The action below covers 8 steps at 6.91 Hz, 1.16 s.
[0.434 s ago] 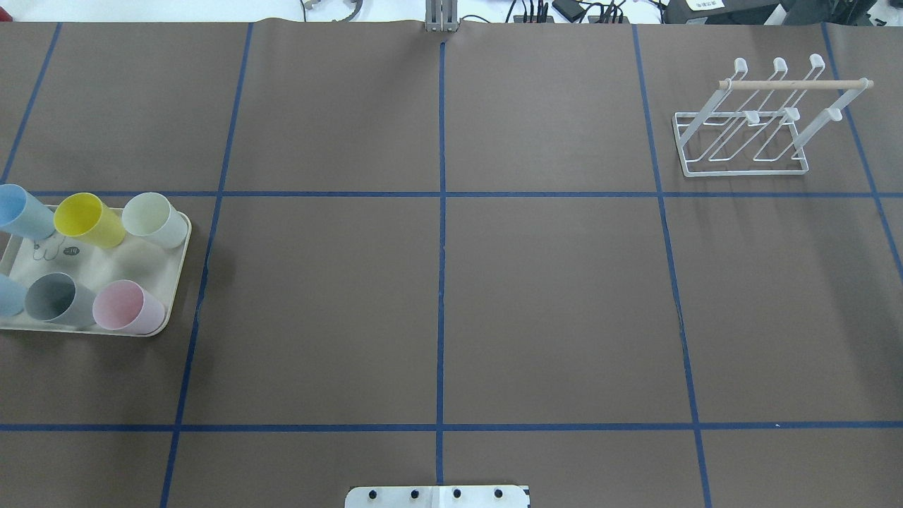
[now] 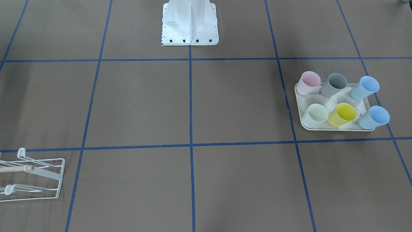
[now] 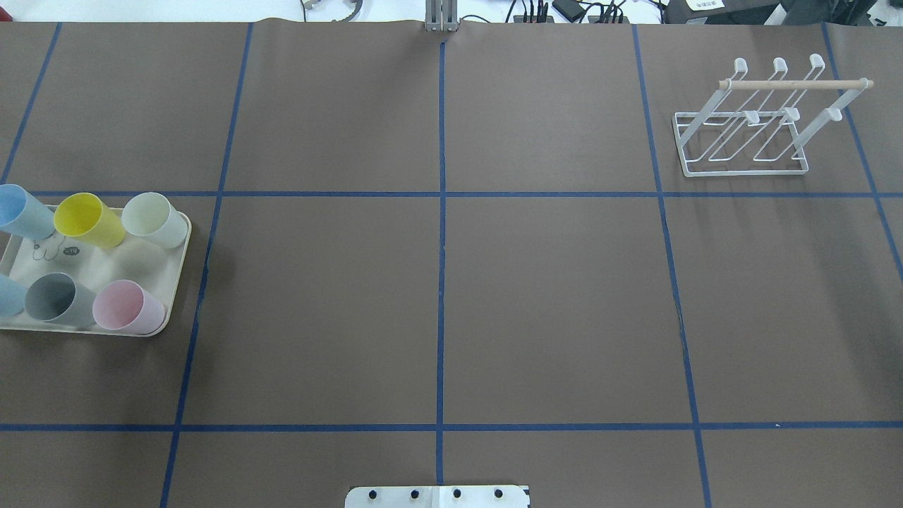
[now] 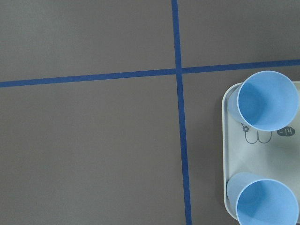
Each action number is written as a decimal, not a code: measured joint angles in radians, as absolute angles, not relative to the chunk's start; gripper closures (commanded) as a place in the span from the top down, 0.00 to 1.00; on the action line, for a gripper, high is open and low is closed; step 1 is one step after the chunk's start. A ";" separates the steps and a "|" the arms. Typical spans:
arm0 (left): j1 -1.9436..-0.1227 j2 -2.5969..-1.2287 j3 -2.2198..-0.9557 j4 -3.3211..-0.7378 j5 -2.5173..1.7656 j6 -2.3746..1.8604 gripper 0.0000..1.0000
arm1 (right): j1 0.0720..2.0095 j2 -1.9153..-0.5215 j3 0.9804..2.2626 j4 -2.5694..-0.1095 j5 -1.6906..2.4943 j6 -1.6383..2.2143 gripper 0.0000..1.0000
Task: Transfer IKEA cup to right arm and place on rack
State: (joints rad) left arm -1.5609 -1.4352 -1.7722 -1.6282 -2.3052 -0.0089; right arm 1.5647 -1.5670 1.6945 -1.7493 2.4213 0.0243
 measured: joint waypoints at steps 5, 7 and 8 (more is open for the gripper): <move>-1.499 -1.542 -1.687 -1.798 -2.294 -0.013 1.00 | 1.547 -1.517 1.784 -1.697 2.459 0.033 1.00; -1.455 -1.577 -1.524 -2.053 -2.294 -0.025 1.00 | 1.534 -1.481 1.787 -1.677 2.467 0.035 1.00; -1.420 -1.587 -1.418 -2.197 -2.295 -0.060 1.00 | 1.519 -1.475 1.788 -1.673 2.473 0.034 1.00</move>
